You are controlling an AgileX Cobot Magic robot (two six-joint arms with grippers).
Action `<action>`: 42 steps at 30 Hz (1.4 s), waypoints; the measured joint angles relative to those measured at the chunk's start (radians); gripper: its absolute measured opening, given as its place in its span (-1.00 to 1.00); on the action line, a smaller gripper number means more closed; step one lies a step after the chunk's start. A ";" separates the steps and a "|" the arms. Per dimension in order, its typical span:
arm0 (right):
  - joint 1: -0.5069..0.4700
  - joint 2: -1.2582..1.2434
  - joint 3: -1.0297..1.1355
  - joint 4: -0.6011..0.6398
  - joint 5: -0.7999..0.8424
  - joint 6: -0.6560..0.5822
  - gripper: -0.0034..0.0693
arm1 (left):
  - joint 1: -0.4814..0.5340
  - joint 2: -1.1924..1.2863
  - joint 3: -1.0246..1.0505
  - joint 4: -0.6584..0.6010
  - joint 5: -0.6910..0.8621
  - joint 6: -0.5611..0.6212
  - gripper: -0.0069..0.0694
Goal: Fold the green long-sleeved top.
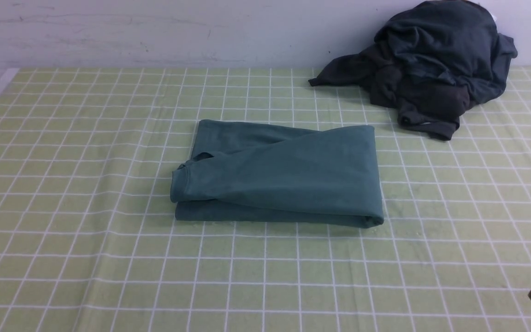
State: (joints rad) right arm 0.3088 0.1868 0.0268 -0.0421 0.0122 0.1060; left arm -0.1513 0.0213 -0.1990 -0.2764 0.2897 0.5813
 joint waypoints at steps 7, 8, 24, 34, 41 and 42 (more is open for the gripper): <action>-0.217 -0.168 0.000 0.117 0.156 -0.067 -0.94 | 0.000 0.000 0.000 0.000 0.000 0.000 -0.82; -0.249 -0.184 0.000 0.122 0.174 -0.080 -0.94 | 0.000 0.000 0.000 0.000 0.000 0.000 -0.82; -0.360 -0.198 -0.003 0.134 0.344 -0.128 -0.94 | 0.000 -0.001 0.000 0.000 0.000 0.000 -0.82; -0.360 -0.198 -0.003 0.134 0.344 -0.128 -0.94 | 0.000 -0.001 0.000 0.000 0.000 0.000 -0.82; -0.360 -0.198 -0.003 0.134 0.344 -0.129 -0.94 | 0.000 -0.002 0.004 0.000 -0.003 0.000 -0.82; -0.360 -0.198 -0.003 0.134 0.344 -0.129 -0.94 | 0.000 -0.002 0.005 0.000 -0.004 0.000 -0.82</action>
State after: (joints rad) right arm -0.0514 -0.0108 0.0239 0.0923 0.3562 -0.0226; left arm -0.1513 0.0188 -0.1937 -0.2764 0.2854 0.5813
